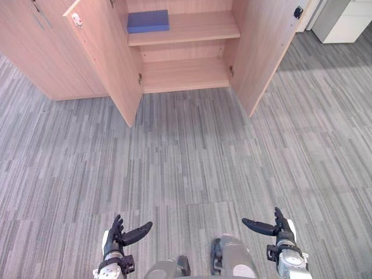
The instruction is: Walk over to the cabinet, pick up the folder, carry it to the office cabinet, place the folder inside the office cabinet, then close the office cabinet door
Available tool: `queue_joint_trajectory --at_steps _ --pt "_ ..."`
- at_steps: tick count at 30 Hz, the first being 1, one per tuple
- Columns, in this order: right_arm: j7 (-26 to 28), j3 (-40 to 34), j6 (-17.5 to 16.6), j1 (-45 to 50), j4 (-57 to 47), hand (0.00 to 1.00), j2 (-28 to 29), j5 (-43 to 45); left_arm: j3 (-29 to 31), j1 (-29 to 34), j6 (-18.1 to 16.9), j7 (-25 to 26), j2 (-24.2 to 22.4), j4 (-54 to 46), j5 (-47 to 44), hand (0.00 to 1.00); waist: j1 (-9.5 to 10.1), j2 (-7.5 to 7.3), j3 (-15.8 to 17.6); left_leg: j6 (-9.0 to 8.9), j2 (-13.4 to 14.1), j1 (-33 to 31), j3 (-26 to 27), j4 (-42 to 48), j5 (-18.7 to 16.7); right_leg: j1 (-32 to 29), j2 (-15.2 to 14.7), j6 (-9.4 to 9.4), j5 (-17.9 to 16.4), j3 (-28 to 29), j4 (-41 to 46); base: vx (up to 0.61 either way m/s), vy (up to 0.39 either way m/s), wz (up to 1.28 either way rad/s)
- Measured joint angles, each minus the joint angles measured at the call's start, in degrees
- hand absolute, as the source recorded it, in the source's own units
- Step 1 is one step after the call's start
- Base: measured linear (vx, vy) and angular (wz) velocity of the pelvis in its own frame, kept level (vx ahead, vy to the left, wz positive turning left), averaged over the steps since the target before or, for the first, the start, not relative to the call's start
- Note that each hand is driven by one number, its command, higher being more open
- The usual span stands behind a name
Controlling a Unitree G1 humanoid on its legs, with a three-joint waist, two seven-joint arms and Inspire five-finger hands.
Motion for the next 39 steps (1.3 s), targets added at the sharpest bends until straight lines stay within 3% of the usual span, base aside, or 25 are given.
queue_joint_trajectory --at_steps 3,5,6,7,8,10,11,13,15,18,21,22,23,26,28,29,30,31,32,34,35,36,37,38,39 --pt "-0.01 0.04 0.19 -0.91 -0.07 1.0 -0.23 0.0 -0.53 -3.24 -0.02 0.19 0.12 0.18 -0.01 1.0 -1.15 0.63 2.27 -1.55 2.73 3.39 -3.14 -3.45 -0.21 -3.5 1.26 0.4 8.64 -2.08 -16.11 0.57 -0.151 0.65" --pt "-0.28 0.18 0.19 -0.34 -0.86 1.0 -0.69 -0.01 -1.61 -4.94 -0.03 0.28 0.61 0.62 0.01 1.0 -1.88 -0.55 2.82 -4.06 3.3 7.4 -5.68 -6.31 -0.94 -4.55 0.27 0.17 17.43 -1.94 -26.13 0.65 -0.247 0.73" --pt "-0.54 0.47 0.4 -0.28 -0.96 1.0 -1.47 -0.03 -2.65 -5.12 -0.05 0.31 0.56 0.68 0.07 1.0 -2.8 -0.21 2.88 -5.82 4.76 9.42 -6.95 -6.37 -1.94 -4.47 0.26 -2.45 27.02 -1.73 -23.57 0.52 -0.216 0.41" --pt "-0.63 0.45 0.39 -1.05 -1.15 1.0 -1.7 -0.02 -3.08 -5.53 -0.04 0.24 0.45 0.83 0.07 1.0 -2.95 0.61 3.1 -6.28 5.68 9.52 -7.33 -5.6 -1.71 -5.76 0.78 -4.23 25.32 -2.25 -19.72 0.51 -0.216 0.29" --pt "-0.71 0.4 0.34 -1.9 -1.98 1.0 -1.51 -0.03 -4.31 -6.31 -0.06 -0.11 0.81 0.83 0.13 1.0 -3.01 1.12 3.33 -9.72 7.13 8.98 -7.76 -2.28 0.25 -7.68 0.55 -5.69 19.66 -3.2 -11.32 0.48 -0.241 0.18" --pt "-0.57 0.55 0.34 -1.35 -2.24 1.0 -0.78 -0.1 -4.9 -6.2 -0.1 -0.27 0.02 1.0 0.12 1.0 -3.05 1.09 3.35 -14.62 9.53 4.76 -7.44 15.42 6.94 -3.66 0.66 -5.7 10.69 -4.23 -5.21 0.66 -0.37 0.29" --pt "-0.47 0.88 0.34 -1.24 -2.23 1.0 -0.67 -0.1 -4.89 -5.98 -0.13 -0.4 -0.28 1.01 0.12 1.0 -2.9 1.05 3.41 -15.81 10.82 1.52 -7.27 24.05 10.49 -1.24 1.3 -5.58 9.35 -4.43 -5.91 0.72 -0.413 0.15" --pt "-0.36 2.22 0.24 -1.68 -2.31 1.0 0.03 -0.1 -4.33 -5.18 -0.46 -1.46 -0.5 1.08 0.11 1.0 -1.43 1.43 3.43 -13.43 15.33 -10.77 -4.83 47.99 8.4 7.55 5.44 -6.24 8.1 -4.6 -12.04 0.58 -0.291 -0.2" --pt "-0.68 2.21 0.1 -1.8 -2.47 1.0 0.79 0.01 -4.32 -4.92 -0.31 -1.46 -0.96 1.05 0.06 1.0 0.36 0.82 3.8 -10.93 15.5 -18.45 -1.76 52.16 5.69 15.17 7.42 -6.93 7.58 -3.51 -17.66 0.59 -0.166 -0.33" --pt "-0.71 2.21 0.1 -3.03 -2.57 1.0 0.65 0.07 -4.32 -4.47 -0.28 -1.56 -1.2 0.6 0.06 1.0 3.51 -0.6 4.4 -8.55 11.72 -27.12 3.81 32.84 3.37 25.45 7.89 -6.79 7.46 1.03 -25.98 0.62 -0.076 -0.7" --pt "-1.22 2.06 0.05 -3.71 -2.42 1.0 0.55 0.06 -3.52 -3.28 -0.17 -1.24 -1.38 0.61 0.06 1.0 5.0 -0.8 4.47 -8.87 7.45 -28.01 -0.39 5.0 11.39 33.22 7.25 -3.84 4.36 5.68 -30.5 0.6 0.099 -0.8" --pt "-1.39 2.05 0.17 -3.66 -1.9 1.0 0.54 0.07 -3.3 -3.25 -0.08 -1.19 -1.33 0.88 0.05 1.0 5.07 -1.06 4.5 -8.28 7.08 -27.8 -0.94 4.22 15.19 34.89 6.88 -2.93 3.46 6.17 -30.74 0.79 0.259 -0.54" --pt "-1.64 2.02 0.27 -2.74 -0.81 1.0 0.9 0.05 -2.46 -3.03 0.15 -1.11 -1.13 1.26 0.06 1.0 5.18 -2.54 3.07 -2.08 4.9 -26.88 -1.76 4.93 22.78 36.73 4.81 -0.6 1.79 6.64 -30.0 0.69 0.244 -0.16" --pt "-1.79 0.44 0.51 -2.27 1.1 1.0 1.63 0.03 -2.2 -4.79 0.24 -1.18 -1.12 0.88 0.18 1.0 3.84 -5.14 1.59 0.47 1.33 -26.27 -1.05 11.8 15.32 32.5 -0.23 1.32 0.95 6.92 -14.53 0.75 0.234 0.1" --pt "-1.79 0.52 0.52 -2.24 2.27 1.0 2.02 -0.04 -2.18 -4.36 0.25 -1.11 -0.99 1.65 0.2 1.0 3.27 -5.26 1.64 1.14 0.1 -18.77 -0.04 11.24 9.79 24.68 -3.5 5.37 7.61 7.15 10.28 0.58 0.197 -0.17" --pt "-1.78 0.67 0.52 -2.26 2.46 1.0 2.27 -0.04 -2.26 -4.52 0.29 -1.06 -0.65 2.31 0.3 1.0 3.11 -5.3 1.67 1.31 -0.42 -16.03 0.09 10.47 8.48 21.54 -4.64 4.76 7.53 7.12 18.36 0.48 0.143 -0.11" --pt "-1.77 1.34 0.56 -2.5 3.18 1.0 2.59 -0.03 -2.43 -4.9 0.51 -0.77 -0.14 3.14 0.78 1.0 2.41 -5.17 1.7 1.74 -0.93 -11.27 0.02 8.82 7.35 16.27 -5.65 0.97 4.51 6.68 28.23 0.65 0.132 0.04" --pt "-1.73 3.05 0.59 -2.5 3.45 1.0 2.88 -0.04 -2.59 -4.86 0.43 -0.02 0.06 3.16 1.16 1.0 1.59 -4.86 1.53 1.75 -0.78 -6.59 -0.17 5.92 7.28 11.88 -5.43 -0.52 1.91 4.69 28.69 0.62 0.091 0.09" --pt "-1.71 3.8 0.56 -2.5 3.44 1.0 3.08 -0.04 -2.54 -4.96 0.26 0.17 0.3 3.14 1.16 1.0 1.46 -4.71 1.46 1.74 -0.54 -4.65 -0.34 4.35 7.28 10.04 -5.08 -0.58 0.85 3.28 26.45 0.6 0.013 0.21" --pt "-1.5 4.53 0.55 -2.75 3.97 1.0 3.96 -0.04 -2.33 -6.6 0.06 0.17 1.21 3.8 1.16 1.0 0.55 -4.27 1.72 1.19 1.27 0.07 -1.71 1.71 7.01 5.8 -2.09 -0.77 -0.62 -0.24 6.96 0.51 -0.075 0.48" --pt "-1.49 4.52 0.55 -2.77 4.1 1.0 4.06 -0.04 -2.22 -6.87 -0.14 0.16 1.3 4.16 1.17 1.0 0.37 -4.44 1.62 0.22 1.62 1.35 -1.92 1.35 6.45 5.27 -0.62 0.18 1.74 0.05 -2.49 0.53 -0.106 0.61" --pt "-1.5 4.45 0.58 -1.49 4.2 1.0 4.07 -0.04 -2.22 -6.55 -0.12 0.14 1.97 4.53 1.21 1.0 0.35 -5.61 0.93 -2.82 0.77 3.24 -2.33 1.02 4.63 5.48 0.59 -0.48 10.05 2.4 -15.45 0.43 -0.084 0.5" --pt "-1.51 4.37 0.58 -0.81 4.33 1.0 4.07 -0.04 -2.22 -6.22 -0.03 0.07 2.0 4.86 1.23 1.0 0.26 -6.43 0.48 -4.26 0.16 4.23 -3.1 1.16 3.33 5.64 0.81 -1.68 19.12 4.18 -17.54 0.64 -0.153 0.36" --pt "-1.51 3.72 1.17 -1.3 5.69 1.0 2.9 -0.04 -2.05 -6.55 0.48 0.13 -0.01 6.9 1.38 1.0 0.69 -3.83 0.0 -5.74 2.74 5.01 -3.96 2.77 2.61 5.55 2.28 -4.76 17.54 3.87 -13.91 0.53 -0.137 0.19" --pt "-1.54 3.64 1.2 -1.21 5.59 1.0 2.99 -0.03 -2.05 -6.35 0.5 0.03 -0.07 6.84 1.44 1.0 0.61 -3.92 -0.16 -6.05 3.06 4.71 -3.95 3.67 2.79 5.75 2.23 -4.63 16.56 3.85 -13.76 0.61 -0.197 0.25"
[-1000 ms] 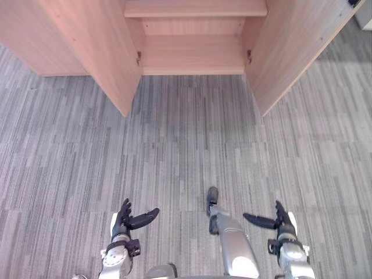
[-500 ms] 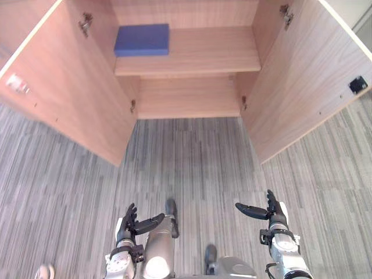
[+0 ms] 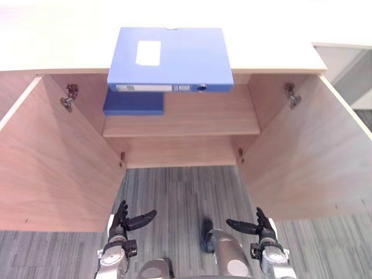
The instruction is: Walk over to the cabinet, pick up the folder, carry it to the office cabinet, place the folder inside the office cabinet, then close the office cabinet door
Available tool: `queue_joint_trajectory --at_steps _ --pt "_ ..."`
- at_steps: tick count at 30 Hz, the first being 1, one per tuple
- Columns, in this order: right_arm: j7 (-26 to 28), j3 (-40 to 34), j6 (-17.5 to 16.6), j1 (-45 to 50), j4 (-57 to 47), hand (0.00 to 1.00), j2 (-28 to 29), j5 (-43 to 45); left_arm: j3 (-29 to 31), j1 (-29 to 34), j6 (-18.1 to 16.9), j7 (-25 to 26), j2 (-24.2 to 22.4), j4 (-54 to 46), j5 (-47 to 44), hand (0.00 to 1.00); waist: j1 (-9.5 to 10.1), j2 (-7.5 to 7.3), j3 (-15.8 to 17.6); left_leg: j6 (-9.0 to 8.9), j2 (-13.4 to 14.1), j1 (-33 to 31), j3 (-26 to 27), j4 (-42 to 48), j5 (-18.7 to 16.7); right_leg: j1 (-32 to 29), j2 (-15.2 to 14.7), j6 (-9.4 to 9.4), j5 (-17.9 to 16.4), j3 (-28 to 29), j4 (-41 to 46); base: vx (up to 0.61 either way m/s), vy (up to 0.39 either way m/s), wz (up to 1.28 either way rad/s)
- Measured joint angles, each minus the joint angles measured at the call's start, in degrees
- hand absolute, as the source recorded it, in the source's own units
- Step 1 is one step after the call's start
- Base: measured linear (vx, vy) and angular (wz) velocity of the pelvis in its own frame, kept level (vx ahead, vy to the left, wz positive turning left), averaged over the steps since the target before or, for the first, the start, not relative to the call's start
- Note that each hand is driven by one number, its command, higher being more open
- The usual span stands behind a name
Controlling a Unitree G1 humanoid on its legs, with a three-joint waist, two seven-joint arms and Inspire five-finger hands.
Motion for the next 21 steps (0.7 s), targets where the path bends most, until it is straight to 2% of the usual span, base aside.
queue_joint_trajectory --at_steps 1,2,3,4,5,7,8,9,10,11,13,16,21 --pt "0.0 -0.48 0.03 0.76 -1.42 1.0 0.13 0.01 -0.12 0.16 0.06 -0.1 -1.02 -0.13 0.45 1.0 -0.55 0.53 0.33 -0.9 1.08 -2.54 0.08 7.29 0.22 1.72 0.22 0.13 -2.85 -1.16 0.35 0.48 -0.162 0.41" --pt "0.0 -0.82 0.04 1.78 -2.45 1.0 0.38 0.06 -0.07 0.18 0.17 -0.18 -2.1 -0.27 0.49 1.0 -0.61 1.2 0.64 -3.14 4.06 -7.07 1.78 19.7 2.22 5.1 1.02 -0.6 -4.2 -2.42 -0.85 0.46 -0.165 0.41" --pt "-0.03 -0.84 0.16 2.31 -2.93 1.0 0.57 0.07 -0.07 0.37 0.2 -0.24 -2.51 -0.44 0.49 1.0 -0.17 1.33 0.61 -3.88 6.22 -9.13 2.84 25.31 2.1 6.8 1.53 -0.99 -4.6 -2.81 -1.63 0.42 -0.134 0.15" --pt "-0.3 -1.04 0.27 3.58 -5.81 1.0 1.45 0.18 -0.14 1.36 0.27 -0.39 -3.27 -2.24 0.46 1.0 0.98 1.23 0.54 -3.47 9.46 -12.61 5.49 32.71 0.59 10.65 2.52 -1.66 -5.08 -2.89 -3.92 0.31 -0.089 -0.1" --pt "-0.34 -1.29 0.1 3.83 -6.99 1.0 1.67 0.3 -0.16 1.47 0.27 -0.53 -3.57 -2.93 0.52 1.0 1.27 1.12 0.56 -2.72 9.92 -13.89 6.01 33.11 0.12 11.75 2.58 -1.72 -5.12 -2.77 -4.76 0.41 -0.086 -0.18" --pt "-0.35 -2.67 -0.36 2.91 -8.48 1.0 1.91 0.69 -0.18 1.53 0.29 -0.87 -4.23 -4.62 0.9 1.0 1.56 1.28 0.41 -2.3 10.13 -16.43 6.73 28.07 -0.92 13.89 2.43 -1.7 -5.11 -2.13 -6.79 0.31 -0.015 -0.23" --pt "-0.38 -3.58 -0.49 2.21 -8.38 1.0 1.85 0.69 -0.2 1.26 0.29 -1.29 -4.2 -4.87 1.06 1.0 2.09 1.65 -0.01 -2.3 9.63 -16.46 6.5 20.44 -0.62 14.63 2.45 -1.46 -5.09 -1.3 -7.78 0.17 0.048 -0.32" --pt "-0.36 -4.27 -0.56 2.09 -8.33 1.0 1.84 0.7 -0.2 1.0 0.29 -1.28 -4.2 -4.99 1.24 1.0 2.26 2.13 -0.33 -2.26 8.96 -15.96 5.59 13.38 1.07 15.19 2.53 -0.88 -5.15 -0.96 -8.33 0.2 0.094 -0.29" --pt "-0.42 -4.71 -0.56 2.19 -8.1 1.0 1.65 0.7 -0.24 0.88 0.29 -1.26 -4.22 -5.24 1.26 1.0 2.2 2.84 -0.77 -1.98 8.6 -15.59 5.05 6.98 5.66 15.41 2.87 -0.25 -5.37 -0.8 -8.6 0.18 0.142 -0.17" --pt "-0.38 -5.29 -0.47 2.3 -7.29 1.0 1.54 0.68 -0.33 0.89 0.31 -1.25 -4.06 -5.86 1.38 1.0 2.09 3.62 -1.36 -1.01 8.61 -14.87 4.82 2.86 8.26 15.5 3.44 0.8 -5.9 -0.47 -8.63 0.2 0.188 -0.06" --pt "-0.27 -5.43 -0.23 3.17 -6.11 1.0 2.27 0.7 -0.43 1.14 0.37 -1.23 -2.84 -8.15 1.63 1.0 2.07 2.03 -2.28 -0.54 6.09 -12.79 5.41 -2.44 9.78 15.58 1.4 2.09 -5.88 0.04 -9.72 0.15 0.163 0.04" --pt "-0.2 -5.43 -0.22 4.18 -5.14 1.0 2.21 0.71 -0.14 2.88 0.32 -1.15 -2.02 -13.29 1.92 1.0 1.77 2.15 -2.49 0.33 3.83 -10.78 5.65 -5.81 10.56 16.69 -0.41 3.51 -5.75 0.15 -11.11 0.07 0.101 0.06" --pt "-0.08 -5.45 -0.28 4.99 -4.19 1.0 1.92 0.71 2.1 7.91 0.18 0.15 -0.94 -26.33 3.87 1.0 1.86 2.15 -2.9 1.0 1.97 -7.65 5.46 -9.87 11.73 19.14 -1.27 4.14 -5.46 -0.27 -13.09 0.04 0.046 0.05"
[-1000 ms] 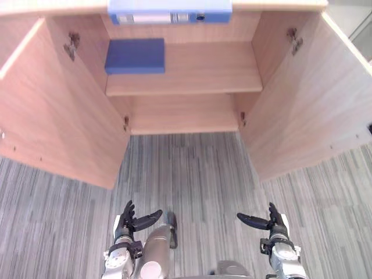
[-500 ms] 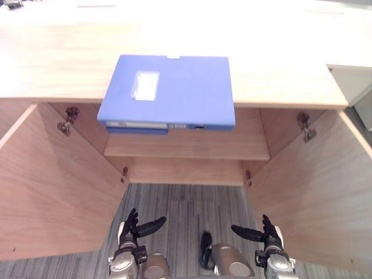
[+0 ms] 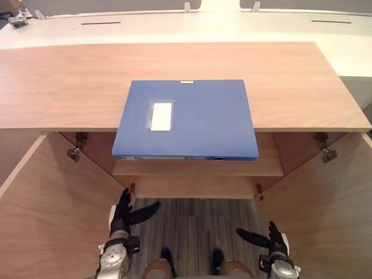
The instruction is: Walk over to the cabinet, pick up the folder, carry it to the office cabinet, place the folder inside the office cabinet, then close the office cabinet door
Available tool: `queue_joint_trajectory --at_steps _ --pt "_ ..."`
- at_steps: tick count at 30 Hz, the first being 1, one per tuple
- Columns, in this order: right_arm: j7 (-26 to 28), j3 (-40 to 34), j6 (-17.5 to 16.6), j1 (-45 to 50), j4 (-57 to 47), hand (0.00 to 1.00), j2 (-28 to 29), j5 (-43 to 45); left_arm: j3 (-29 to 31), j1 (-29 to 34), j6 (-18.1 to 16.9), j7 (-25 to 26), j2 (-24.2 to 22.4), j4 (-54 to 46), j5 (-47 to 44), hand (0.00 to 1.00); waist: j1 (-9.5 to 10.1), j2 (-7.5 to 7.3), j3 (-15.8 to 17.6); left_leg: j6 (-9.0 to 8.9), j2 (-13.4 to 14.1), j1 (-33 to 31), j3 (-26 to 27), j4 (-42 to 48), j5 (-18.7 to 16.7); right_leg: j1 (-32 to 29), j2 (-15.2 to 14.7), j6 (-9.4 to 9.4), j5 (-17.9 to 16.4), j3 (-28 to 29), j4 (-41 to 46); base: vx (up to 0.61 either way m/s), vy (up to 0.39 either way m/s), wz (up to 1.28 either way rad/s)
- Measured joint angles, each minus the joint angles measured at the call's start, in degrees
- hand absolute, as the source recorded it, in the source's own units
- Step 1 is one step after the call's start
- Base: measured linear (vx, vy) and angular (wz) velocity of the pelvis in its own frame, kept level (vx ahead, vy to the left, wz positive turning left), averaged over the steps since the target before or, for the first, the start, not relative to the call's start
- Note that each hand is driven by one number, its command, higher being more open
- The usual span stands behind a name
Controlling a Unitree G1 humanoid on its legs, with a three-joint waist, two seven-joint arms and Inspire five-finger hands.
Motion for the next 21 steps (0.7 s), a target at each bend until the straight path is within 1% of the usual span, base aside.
queue_joint_trajectory --at_steps 1,3,4,7,9,10,11,15,17,18,21 --pt "0.03 0.0 -0.04 0.07 -0.02 1.0 -0.08 0.0 0.3 0.61 -0.02 0.44 0.04 -1.91 0.57 1.0 0.06 -0.01 -0.19 0.04 -0.05 0.03 -0.08 -0.1 0.04 0.07 -0.02 0.02 0.01 -0.1 -0.1 0.02 0.017 0.08" --pt "0.16 -0.01 -0.32 0.53 -0.01 1.0 -0.59 -0.14 1.52 3.36 -0.36 1.71 0.12 -10.03 3.24 1.0 0.27 0.05 -0.99 0.35 -0.28 0.66 -0.62 -0.75 0.29 0.91 -0.1 0.11 0.07 -0.63 -0.57 0.01 -0.005 0.12" --pt "0.17 -0.01 -0.44 0.65 -0.01 1.0 -0.74 -0.16 1.75 4.14 -0.54 2.32 0.13 -12.2 4.02 1.0 0.29 0.09 -1.22 0.37 -0.31 0.89 -0.75 -0.91 0.33 1.12 -0.1 0.11 0.07 -0.68 -0.58 0.0 -0.003 0.1" --pt "0.2 -0.01 -1.69 0.95 -0.01 1.0 -1.76 -0.28 3.47 6.55 -3.48 5.58 0.42 -21.88 8.57 1.0 0.57 0.34 -2.01 0.51 -0.56 1.63 -1.15 -1.3 0.56 1.89 -0.13 0.11 0.07 -0.8 -0.61 -0.04 0.0 0.05" --pt "0.21 0.0 -2.03 1.33 -0.01 1.0 -2.17 -0.51 3.99 6.79 -3.76 7.2 0.68 -25.35 11.01 1.0 0.65 0.51 -2.64 0.5 -0.73 1.56 -1.38 -1.33 0.57 1.95 -0.07 0.17 0.08 -0.81 -0.76 -0.06 -0.004 0.05" --pt "0.21 0.03 -2.28 1.84 0.0 1.0 -2.37 -0.72 4.22 7.08 -4.82 8.3 1.11 -28.24 13.04 1.0 0.72 0.68 -2.99 0.46 -0.89 1.73 -1.54 -1.32 0.53 2.07 -0.16 0.28 0.09 -0.8 -0.86 -0.07 0.002 0.04" --pt "0.22 0.05 -2.37 2.01 0.01 1.0 -2.38 -0.73 4.22 7.19 -5.17 8.7 1.43 -29.32 13.81 1.0 0.71 0.71 -3.01 0.43 -0.94 1.84 -1.58 -1.32 0.5 2.19 -0.2 0.33 0.08 -0.79 -0.91 -0.07 0.012 0.02" --pt "0.31 0.27 -2.41 3.1 0.96 1.0 -2.38 -1.27 3.25 7.42 -5.99 9.55 4.68 -34.18 17.68 1.0 0.52 0.73 -3.87 0.44 -1.12 2.1 -1.74 -1.25 0.51 2.81 -0.27 0.71 0.36 -0.76 -1.56 -0.03 0.004 0.01" --pt "0.25 0.86 -2.41 3.2 1.83 1.0 -2.41 -1.36 2.48 7.34 -6.4 9.67 7.22 -35.76 20.35 1.0 0.15 0.62 -4.32 0.47 -1.14 2.41 -1.74 -1.16 0.52 3.34 -0.26 0.78 0.47 -0.73 -1.74 0.0 0.0 0.0" --pt "0.21 1.35 -2.41 3.19 2.19 1.0 -2.48 -1.58 1.53 7.27 -6.59 9.69 8.95 -36.65 21.92 1.0 0.01 0.58 -4.36 0.48 -1.14 2.71 -1.74 -1.17 0.51 3.63 -0.25 0.77 0.49 -0.67 -1.78 0.0 0.0 0.0" --pt "0.21 1.73 -2.41 3.01 2.89 1.0 -2.47 -2.81 -0.88 6.84 -7.26 9.62 12.1 -37.39 25.38 1.0 -0.4 0.62 -4.56 0.53 -1.2 3.37 -1.66 -1.35 0.47 4.04 -0.26 0.77 0.49 -0.54 -1.94 -0.01 -0.001 -0.02"
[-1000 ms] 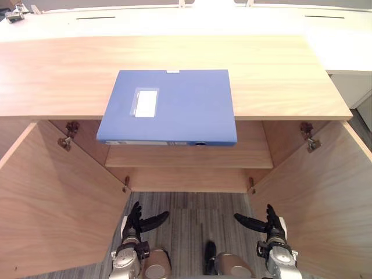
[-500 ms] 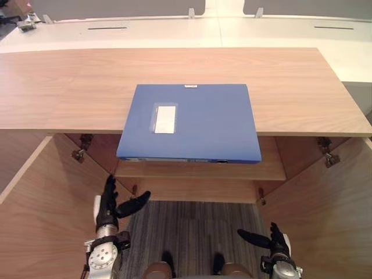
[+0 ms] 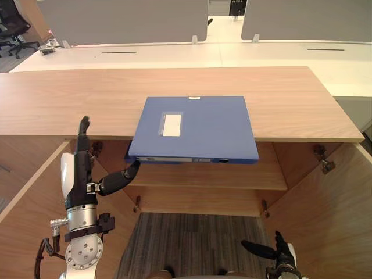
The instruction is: Walk over to the cabinet, pick up the folder, carry it to the office cabinet, place the folder inside the office cabinet, then close the office cabinet door
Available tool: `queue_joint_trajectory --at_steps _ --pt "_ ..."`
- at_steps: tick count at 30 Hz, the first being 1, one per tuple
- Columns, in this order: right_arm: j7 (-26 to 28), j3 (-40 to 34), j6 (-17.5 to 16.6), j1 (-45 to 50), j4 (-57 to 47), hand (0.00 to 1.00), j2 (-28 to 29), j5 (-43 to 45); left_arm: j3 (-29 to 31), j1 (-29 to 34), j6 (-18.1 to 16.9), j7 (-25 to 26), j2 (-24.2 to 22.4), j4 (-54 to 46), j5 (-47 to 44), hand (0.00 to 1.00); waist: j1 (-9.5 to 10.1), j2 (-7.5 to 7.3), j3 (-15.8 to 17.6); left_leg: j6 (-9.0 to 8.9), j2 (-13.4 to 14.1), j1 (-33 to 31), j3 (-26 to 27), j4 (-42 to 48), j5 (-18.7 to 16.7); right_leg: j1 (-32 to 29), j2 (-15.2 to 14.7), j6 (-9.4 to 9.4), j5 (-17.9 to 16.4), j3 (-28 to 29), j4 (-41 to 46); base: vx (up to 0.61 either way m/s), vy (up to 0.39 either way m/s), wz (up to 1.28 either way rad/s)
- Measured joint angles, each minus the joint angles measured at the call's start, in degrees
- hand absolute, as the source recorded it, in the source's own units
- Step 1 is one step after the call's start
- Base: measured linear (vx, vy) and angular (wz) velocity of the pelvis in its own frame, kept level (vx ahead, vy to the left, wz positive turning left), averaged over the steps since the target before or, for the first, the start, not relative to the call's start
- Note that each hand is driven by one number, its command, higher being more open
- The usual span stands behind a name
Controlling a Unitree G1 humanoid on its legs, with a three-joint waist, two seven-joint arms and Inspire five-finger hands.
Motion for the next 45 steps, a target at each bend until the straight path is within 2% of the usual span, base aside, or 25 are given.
queue_joint_trajectory --at_steps 3,7,13,14,18,24,26,32,34,36,39,41,45 --pt "-0.01 1.25 0.0 0.13 0.19 1.0 -0.08 -0.38 -2.65 -0.51 -0.12 -0.24 3.12 -0.78 4.41 1.0 -0.32 -0.04 -0.44 -0.01 0.05 0.52 0.51 -0.3 -0.01 0.09 0.07 -0.01 0.01 0.56 -0.01 -0.03 -0.003 -0.08" --pt "-0.01 2.4 0.0 0.61 1.64 1.0 -0.25 -0.63 -9.0 -3.14 -1.33 -1.59 8.3 -0.98 8.98 1.0 -0.48 -0.06 -2.02 -0.01 0.02 0.91 1.05 -0.72 0.0 0.1 0.14 0.0 0.26 1.31 -0.48 0.0 0.002 -0.09" --pt "-0.1 3.45 0.0 1.15 2.12 1.0 -0.65 -0.62 -12.78 -6.34 -2.05 -2.47 11.27 -0.97 15.31 1.0 -1.51 -0.22 -2.73 -0.01 0.0 1.74 2.18 -1.81 0.0 -0.15 0.25 -0.02 0.34 2.59 -0.65 0.0 0.003 -0.12" --pt "-0.1 3.59 0.0 1.33 2.15 1.0 -0.65 -0.62 -13.42 -6.9 -2.04 -2.46 11.34 -0.97 16.95 0.0 -1.57 -0.23 -2.78 -0.01 -0.02 1.99 2.51 -2.03 0.0 -0.19 0.27 0.0 0.35 2.9 -0.7 0.02 0.006 -0.12" --pt "-0.1 4.1 0.0 1.47 2.2 1.0 -0.65 -0.6 -15.55 -9.14 -1.38 -2.07 11.65 0.92 23.23 0.0 -1.83 -0.28 -2.84 0.08 -0.14 2.46 2.92 -2.91 0.07 -0.3 0.36 -0.07 0.63 3.41 -1.2 0.03 0.003 -0.1" --pt "-0.05 4.1 0.02 1.54 2.08 1.0 -0.82 -0.08 -15.32 -12.83 2.91 1.39 11.14 4.71 31.62 0.0 -1.9 -0.43 -3.42 0.39 -0.73 3.64 2.98 -4.71 0.31 0.41 0.17 -0.07 0.92 3.68 -2.44 0.01 0.001 -0.02" --pt "0.14 4.09 0.05 1.56 2.06 1.0 -0.85 -0.06 -14.68 -13.73 3.3 1.63 10.67 5.5 34.69 0.0 -1.91 -0.54 -3.67 0.56 -1.0 4.24 3.1 -5.44 0.42 0.72 0.03 -0.07 0.92 3.79 -2.72 0.02 0.024 -0.03" --pt "1.29 4.06 0.34 1.59 0.15 1.0 -0.83 0.64 -12.18 -14.53 4.56 1.37 9.21 5.83 36.96 0.0 -2.09 -0.83 -3.94 0.83 -1.8 5.2 3.45 -6.92 0.64 1.27 -0.46 0.38 1.28 4.27 -3.89 0.01 0.017 -0.05" --pt "1.53 4.03 0.55 1.69 -1.76 1.0 -0.51 1.37 -11.31 -14.23 4.76 1.25 7.08 5.4 36.86 0.0 -1.94 -0.86 -3.93 0.85 -1.83 5.56 3.66 -7.02 0.64 1.23 -0.51 0.56 1.38 5.13 -3.95 0.0 0.002 -0.16" --pt "1.68 3.93 0.59 2.11 -5.67 1.0 0.27 2.8 -10.56 -13.65 4.86 0.94 4.79 4.64 35.53 0.0 -2.06 -0.97 -3.78 0.9 -1.88 5.68 3.66 -7.2 0.61 1.15 -0.5 0.72 1.49 5.56 -4.01 -0.01 -0.01 -0.13" --pt "1.84 3.87 0.55 4.7 -16.47 1.0 2.55 4.81 -10.41 -10.92 4.65 -0.55 1.69 -1.54 31.45 0.0 -2.2 -1.3 -3.48 0.99 -1.87 5.66 3.72 -7.18 0.47 1.05 -0.49 0.77 1.52 5.71 -4.01 -0.01 -0.005 -0.02" --pt "2.89 3.9 0.37 6.44 -25.74 1.0 4.36 8.13 -10.46 -7.89 1.23 -2.07 -0.54 -7.09 23.05 0.0 -2.1 -1.35 -3.14 1.13 -1.86 5.6 4.04 -6.78 0.01 0.94 -0.49 0.77 1.52 6.07 -4.01 -0.02 -0.013 -0.08" --pt "4.49 4.14 -0.54 8.59 -40.76 1.0 7.24 13.42 -11.45 -5.46 -2.71 -4.06 -3.44 -13.57 8.8 0.0 -2.07 -1.43 -2.25 1.13 -1.77 5.52 4.66 -5.87 -0.72 0.93 -0.49 0.8 1.53 6.74 -4.0 -0.01 -0.012 -0.09"
